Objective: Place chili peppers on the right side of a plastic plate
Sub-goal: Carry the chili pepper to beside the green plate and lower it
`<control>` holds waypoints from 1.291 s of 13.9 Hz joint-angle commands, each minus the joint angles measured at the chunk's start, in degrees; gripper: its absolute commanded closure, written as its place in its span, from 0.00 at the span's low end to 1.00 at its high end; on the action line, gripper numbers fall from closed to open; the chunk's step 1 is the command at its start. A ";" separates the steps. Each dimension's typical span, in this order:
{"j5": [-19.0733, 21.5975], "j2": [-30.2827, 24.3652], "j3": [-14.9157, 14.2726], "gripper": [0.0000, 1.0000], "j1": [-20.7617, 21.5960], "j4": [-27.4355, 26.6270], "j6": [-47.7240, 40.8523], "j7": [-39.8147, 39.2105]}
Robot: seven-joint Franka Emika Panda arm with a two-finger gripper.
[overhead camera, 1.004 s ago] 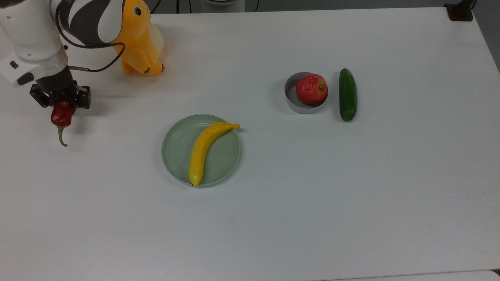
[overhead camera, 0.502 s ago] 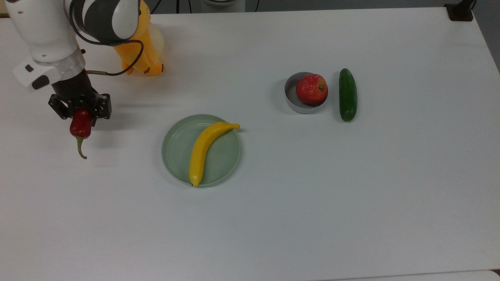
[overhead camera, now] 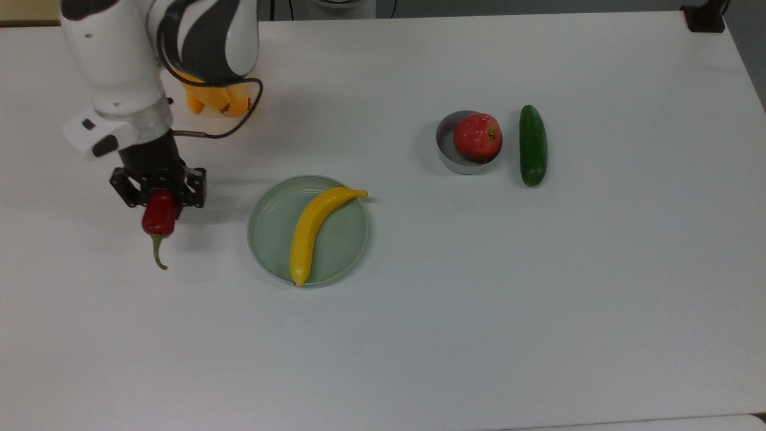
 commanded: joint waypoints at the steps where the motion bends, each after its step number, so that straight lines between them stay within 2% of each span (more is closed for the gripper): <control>1: 0.54 1.25 1.99 0.82 1.24 -0.96 7.23 2.25; 3: -0.16 2.13 3.57 0.82 1.24 -1.05 8.57 3.56; 7: -0.52 2.40 3.66 0.75 1.33 -1.32 8.48 3.48; 8: -0.61 2.40 3.75 0.64 1.33 -1.49 8.39 3.48; 9: -0.61 2.40 3.93 0.62 1.33 -1.84 8.39 3.39; 13: -0.69 2.40 4.28 0.38 1.33 -2.46 8.39 3.22; 18: -1.04 2.31 4.28 0.35 1.24 -2.55 8.39 3.13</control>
